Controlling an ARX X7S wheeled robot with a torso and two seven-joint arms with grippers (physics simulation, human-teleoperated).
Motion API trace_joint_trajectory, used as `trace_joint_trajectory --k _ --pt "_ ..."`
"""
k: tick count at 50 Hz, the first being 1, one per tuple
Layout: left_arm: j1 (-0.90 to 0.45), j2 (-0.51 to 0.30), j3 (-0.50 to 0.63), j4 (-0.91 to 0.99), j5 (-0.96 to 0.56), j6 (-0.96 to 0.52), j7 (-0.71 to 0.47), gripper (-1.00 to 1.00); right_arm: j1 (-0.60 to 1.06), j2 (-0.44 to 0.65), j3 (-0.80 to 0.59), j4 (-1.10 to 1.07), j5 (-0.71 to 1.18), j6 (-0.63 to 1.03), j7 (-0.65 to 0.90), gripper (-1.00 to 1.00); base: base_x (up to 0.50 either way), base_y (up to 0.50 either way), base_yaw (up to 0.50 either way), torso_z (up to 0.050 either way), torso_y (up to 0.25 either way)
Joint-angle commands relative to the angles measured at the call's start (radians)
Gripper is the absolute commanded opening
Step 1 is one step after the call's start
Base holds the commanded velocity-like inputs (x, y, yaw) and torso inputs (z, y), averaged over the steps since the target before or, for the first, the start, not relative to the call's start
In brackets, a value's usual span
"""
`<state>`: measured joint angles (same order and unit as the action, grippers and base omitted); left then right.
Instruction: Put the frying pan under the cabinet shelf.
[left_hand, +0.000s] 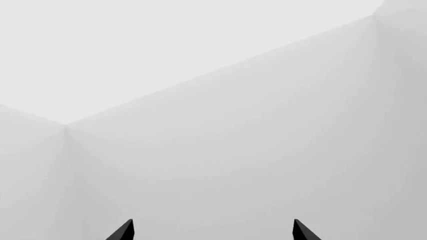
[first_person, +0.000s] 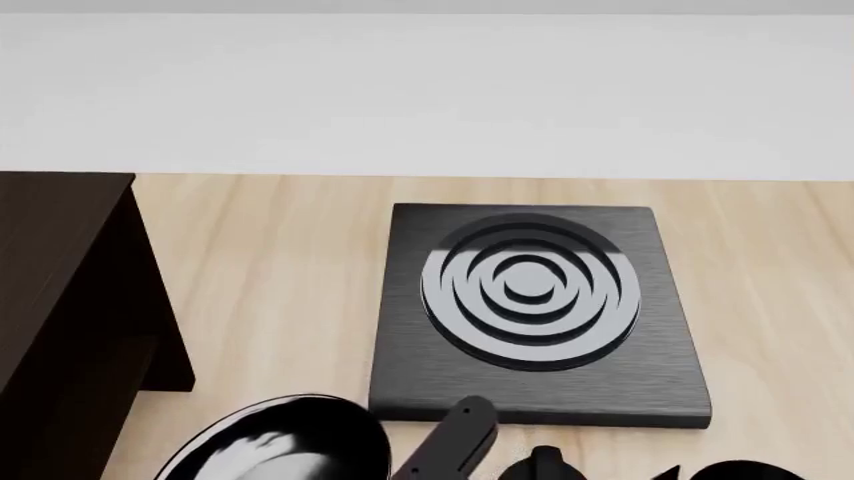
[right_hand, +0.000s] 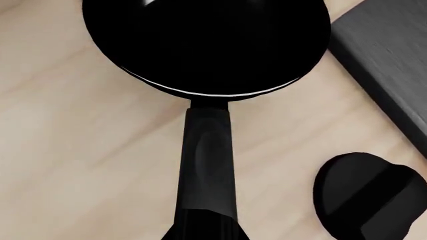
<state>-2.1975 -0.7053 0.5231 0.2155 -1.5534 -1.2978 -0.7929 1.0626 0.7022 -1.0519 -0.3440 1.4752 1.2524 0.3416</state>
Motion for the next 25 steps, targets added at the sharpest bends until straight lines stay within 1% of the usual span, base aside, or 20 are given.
trace_joint_trajectory --k 1,10,25 --pt "0.003 -0.003 0.002 0.005 -0.003 0.003 -0.003 1.00 0.003 -0.039 -0.004 0.055 -0.127 -0.051 -0.076 -1.00 0.00 0.00 0.00 0.000 0.000" --pt "0.007 -0.005 0.005 0.010 -0.006 0.003 -0.006 1.00 -0.006 -0.079 -0.045 0.130 -0.222 -0.111 -0.169 -1.00 0.00 0.00 0.00 0.000 0.001" --pt "0.006 -0.010 0.006 0.023 -0.029 -0.001 -0.024 1.00 -0.005 -0.155 -0.090 0.268 -0.319 -0.185 -0.277 -1.00 0.00 0.00 0.00 0.001 0.001"
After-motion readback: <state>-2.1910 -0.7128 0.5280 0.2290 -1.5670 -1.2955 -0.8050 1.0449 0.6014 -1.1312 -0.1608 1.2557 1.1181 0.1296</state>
